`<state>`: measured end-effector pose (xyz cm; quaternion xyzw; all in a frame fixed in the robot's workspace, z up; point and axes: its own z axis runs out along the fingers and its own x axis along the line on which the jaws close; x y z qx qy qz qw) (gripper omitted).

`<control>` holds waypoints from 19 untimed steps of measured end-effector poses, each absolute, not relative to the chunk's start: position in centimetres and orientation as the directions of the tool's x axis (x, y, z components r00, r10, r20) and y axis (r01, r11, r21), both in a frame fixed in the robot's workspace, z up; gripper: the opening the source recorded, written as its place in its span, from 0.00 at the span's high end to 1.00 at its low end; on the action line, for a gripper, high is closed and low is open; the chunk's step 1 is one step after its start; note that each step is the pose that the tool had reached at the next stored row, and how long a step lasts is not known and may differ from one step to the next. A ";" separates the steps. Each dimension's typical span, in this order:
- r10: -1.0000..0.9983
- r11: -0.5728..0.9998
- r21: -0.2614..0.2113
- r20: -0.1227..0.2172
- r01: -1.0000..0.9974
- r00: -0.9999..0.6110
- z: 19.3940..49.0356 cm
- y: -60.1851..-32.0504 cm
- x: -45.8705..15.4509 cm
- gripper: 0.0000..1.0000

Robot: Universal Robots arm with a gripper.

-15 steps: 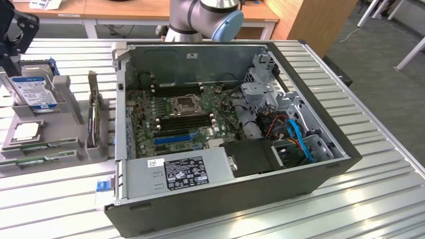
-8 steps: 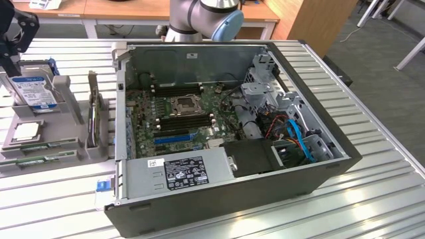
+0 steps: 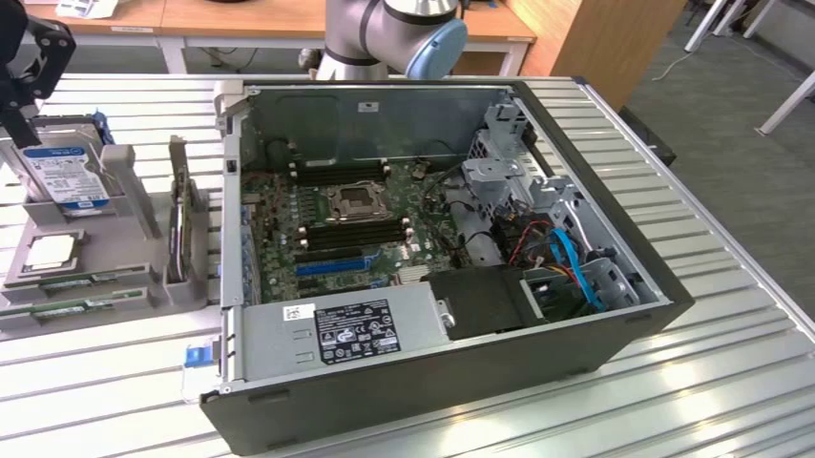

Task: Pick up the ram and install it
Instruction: 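Pick up the ram and move it above insertion slot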

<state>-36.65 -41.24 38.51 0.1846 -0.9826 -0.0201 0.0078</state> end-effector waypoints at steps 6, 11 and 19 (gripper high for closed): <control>-0.442 0.897 0.042 0.008 -0.441 -0.897 38.5 -41.2 -36.7 0.90; -0.504 0.863 0.042 0.008 -0.503 -0.864 38.5 -41.2 -36.6 0.90; -0.602 0.798 0.042 0.008 -0.601 -0.798 38.5 -41.2 -36.6 0.90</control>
